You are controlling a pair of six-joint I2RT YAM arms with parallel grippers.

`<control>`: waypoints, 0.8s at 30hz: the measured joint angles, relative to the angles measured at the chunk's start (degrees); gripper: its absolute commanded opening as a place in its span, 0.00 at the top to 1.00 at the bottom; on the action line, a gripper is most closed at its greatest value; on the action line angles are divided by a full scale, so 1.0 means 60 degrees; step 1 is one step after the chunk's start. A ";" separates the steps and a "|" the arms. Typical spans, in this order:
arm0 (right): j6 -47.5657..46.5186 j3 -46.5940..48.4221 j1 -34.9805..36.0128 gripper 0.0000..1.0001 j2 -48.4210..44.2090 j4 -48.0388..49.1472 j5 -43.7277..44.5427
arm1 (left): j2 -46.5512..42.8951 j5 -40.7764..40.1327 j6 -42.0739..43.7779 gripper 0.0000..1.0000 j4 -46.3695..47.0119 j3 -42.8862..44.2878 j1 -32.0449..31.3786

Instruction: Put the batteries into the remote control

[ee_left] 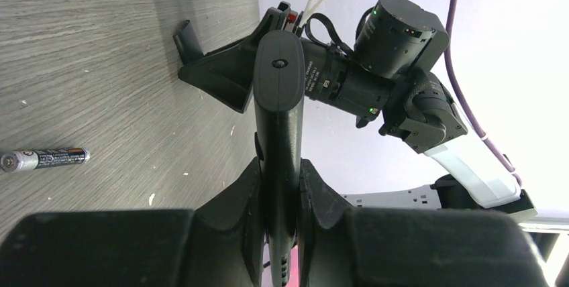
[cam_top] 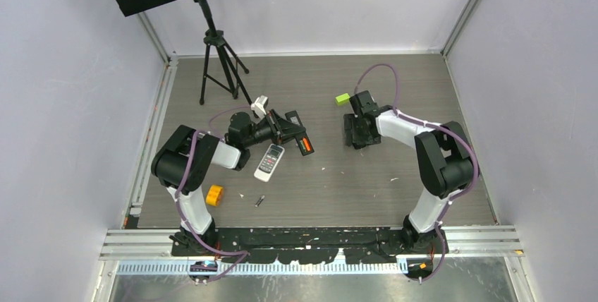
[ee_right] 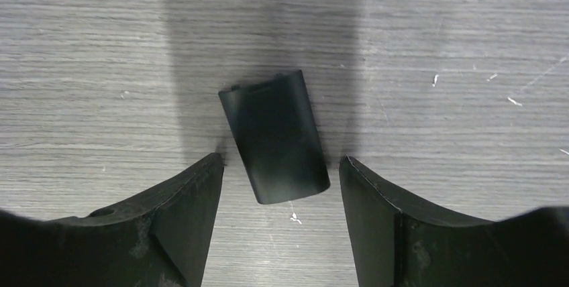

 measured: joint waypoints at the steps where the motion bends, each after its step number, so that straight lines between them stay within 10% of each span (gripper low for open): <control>1: -0.0025 0.0062 0.0000 0.34 0.0058 0.0000 -0.0058 | 0.0000 0.0004 0.0004 1.00 0.0000 0.0000 0.0000; 11: -0.0044 0.0215 0.0000 0.71 0.0175 -0.0047 -0.0248 | -0.0033 0.0000 0.0153 1.00 -0.0175 0.0000 0.0000; 24: 0.0364 -0.0441 0.0962 0.71 -0.1013 -0.0131 -0.0022 | -0.0339 -0.0131 0.0816 1.00 -0.0838 0.0000 -0.0109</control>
